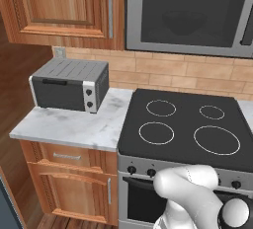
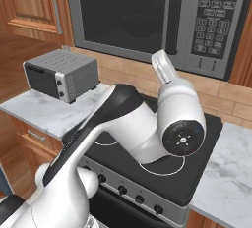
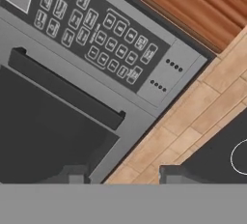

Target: Place the bowl containing the onion and squash in the microwave. Close the microwave door and press the start button to microwave the meal.

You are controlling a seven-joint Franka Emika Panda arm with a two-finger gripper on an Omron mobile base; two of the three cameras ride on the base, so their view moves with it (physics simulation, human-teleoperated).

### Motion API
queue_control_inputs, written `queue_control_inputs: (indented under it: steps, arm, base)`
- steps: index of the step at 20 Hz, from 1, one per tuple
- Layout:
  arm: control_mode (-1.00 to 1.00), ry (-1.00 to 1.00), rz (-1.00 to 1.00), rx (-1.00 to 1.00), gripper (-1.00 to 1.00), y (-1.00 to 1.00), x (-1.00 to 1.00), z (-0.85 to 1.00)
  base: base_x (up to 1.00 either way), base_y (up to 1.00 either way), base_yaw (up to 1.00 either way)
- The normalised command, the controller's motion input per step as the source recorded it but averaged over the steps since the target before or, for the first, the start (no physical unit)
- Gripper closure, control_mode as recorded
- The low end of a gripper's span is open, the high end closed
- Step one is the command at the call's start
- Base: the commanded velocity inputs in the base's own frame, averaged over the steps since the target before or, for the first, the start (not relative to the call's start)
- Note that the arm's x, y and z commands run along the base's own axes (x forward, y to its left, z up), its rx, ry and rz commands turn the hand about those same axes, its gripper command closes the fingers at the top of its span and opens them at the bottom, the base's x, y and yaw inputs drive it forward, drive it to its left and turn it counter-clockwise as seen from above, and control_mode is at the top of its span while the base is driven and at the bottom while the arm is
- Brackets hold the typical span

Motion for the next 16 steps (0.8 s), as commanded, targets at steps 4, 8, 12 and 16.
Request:
queue_control_inputs:
  steps: [4, 8, 12, 16]
  arm:
    - [-1.00, 0.01, -0.01, 0.02, 1.00, -0.24, 0.12, 0.36]
    - [-1.00, 0.06, -0.03, 0.00, 1.00, -0.33, 0.38, 0.44]
    - [-1.00, 0.02, 0.00, 0.00, 1.00, -0.25, 0.46, 0.20]
    - [-1.00, 0.00, 0.00, 0.00, 1.00, -0.27, 0.43, 0.00]
  base:
    - [0.00, 0.00, 0.00]
    - [0.00, 0.00, 0.00]
    - [0.00, 0.00, 0.00]
    - [0.00, 0.00, 0.00]
